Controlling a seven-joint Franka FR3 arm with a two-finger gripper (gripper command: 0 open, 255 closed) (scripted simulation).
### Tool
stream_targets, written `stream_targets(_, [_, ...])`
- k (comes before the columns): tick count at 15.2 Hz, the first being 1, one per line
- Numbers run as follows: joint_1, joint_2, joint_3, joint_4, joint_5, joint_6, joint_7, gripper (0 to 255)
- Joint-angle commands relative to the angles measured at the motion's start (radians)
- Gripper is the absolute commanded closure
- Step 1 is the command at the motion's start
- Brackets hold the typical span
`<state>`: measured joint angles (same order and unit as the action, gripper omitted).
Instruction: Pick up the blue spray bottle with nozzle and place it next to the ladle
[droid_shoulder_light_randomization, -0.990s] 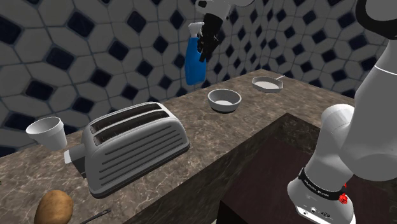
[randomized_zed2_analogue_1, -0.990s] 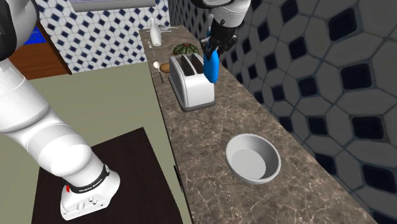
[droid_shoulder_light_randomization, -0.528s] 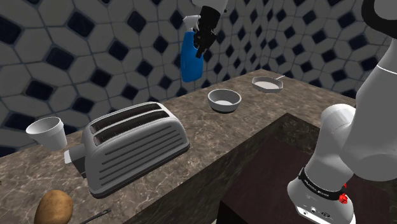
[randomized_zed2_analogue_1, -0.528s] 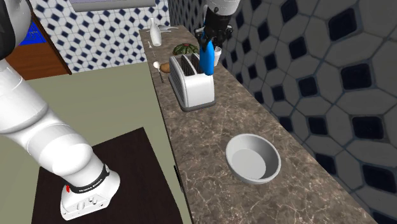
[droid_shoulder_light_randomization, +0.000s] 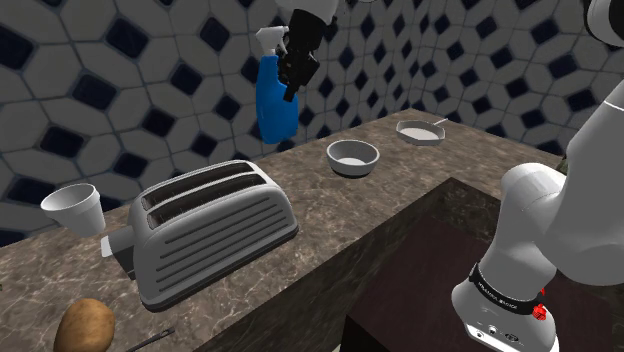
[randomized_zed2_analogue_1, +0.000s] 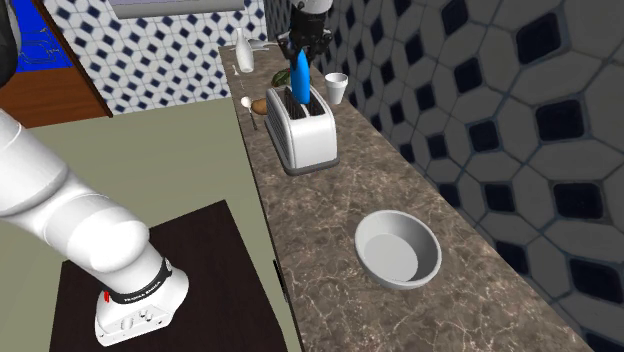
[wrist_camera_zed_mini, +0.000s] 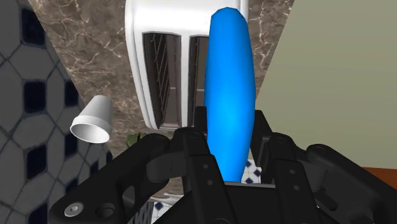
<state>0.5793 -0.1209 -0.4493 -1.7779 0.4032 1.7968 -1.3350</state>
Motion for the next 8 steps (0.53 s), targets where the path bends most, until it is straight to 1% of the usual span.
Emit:
stream_targets(1, [0.023, -0.011, 0.034, -0.015, -0.007, 0.029, 0.053, 255])
stream_targets(8, [0.095, 0.005, 0.133, -0.017, -0.017, 0.111, 0.205, 255])
